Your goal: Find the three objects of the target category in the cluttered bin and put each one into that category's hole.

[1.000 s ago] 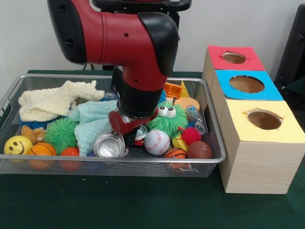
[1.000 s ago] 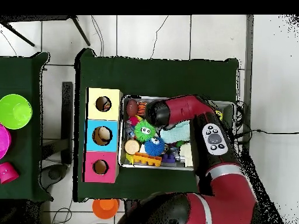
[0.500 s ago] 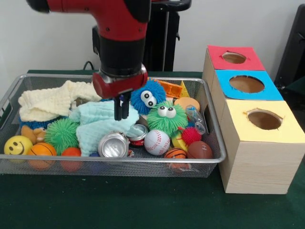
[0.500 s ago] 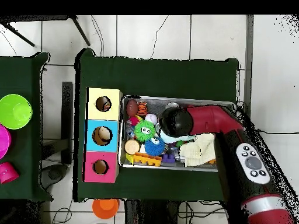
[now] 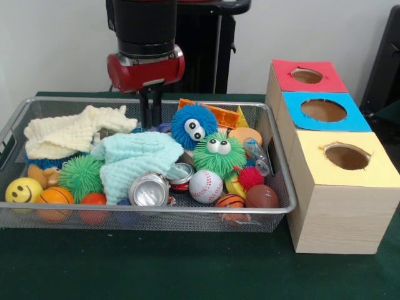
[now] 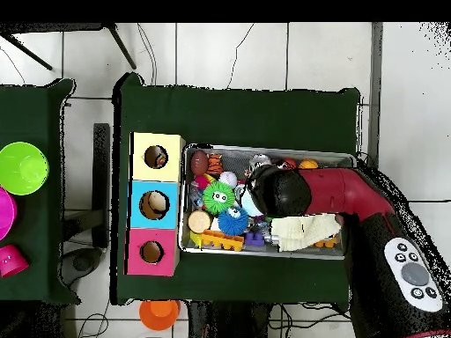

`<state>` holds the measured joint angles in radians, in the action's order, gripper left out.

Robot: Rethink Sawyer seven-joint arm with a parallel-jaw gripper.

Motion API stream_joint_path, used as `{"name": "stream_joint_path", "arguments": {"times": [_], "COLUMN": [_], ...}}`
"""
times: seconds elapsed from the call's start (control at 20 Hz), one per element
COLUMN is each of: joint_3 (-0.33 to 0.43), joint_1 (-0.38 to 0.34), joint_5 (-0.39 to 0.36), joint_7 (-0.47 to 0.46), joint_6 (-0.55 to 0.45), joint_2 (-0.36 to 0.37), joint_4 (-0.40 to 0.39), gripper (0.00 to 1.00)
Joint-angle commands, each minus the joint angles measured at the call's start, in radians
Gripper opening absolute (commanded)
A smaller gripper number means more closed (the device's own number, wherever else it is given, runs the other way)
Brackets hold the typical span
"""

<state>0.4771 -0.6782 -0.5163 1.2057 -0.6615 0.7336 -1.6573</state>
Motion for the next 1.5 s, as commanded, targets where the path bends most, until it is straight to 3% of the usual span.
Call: {"name": "stream_joint_path", "arguments": {"times": [0.05, 0.25, 0.8, 1.15, 1.5], "joint_3": [0.049, 0.011, -0.039, -0.023, 0.047], "joint_1": [0.055, 0.095, 0.116, 0.100, 0.032], "joint_5": [-0.030, -0.069, -0.175, -0.209, -0.190], "joint_7": [0.018, 0.040, -0.075, -0.107, -0.121], "joint_6": [0.052, 0.073, -0.001, -0.018, 0.053], "joint_2": [-0.048, -0.103, -0.189, -0.215, -0.290], "joint_4": [-0.034, 0.016, 0.117, 0.147, 0.155], "gripper": [0.00, 0.00, 0.00, 0.00, 0.00]}}
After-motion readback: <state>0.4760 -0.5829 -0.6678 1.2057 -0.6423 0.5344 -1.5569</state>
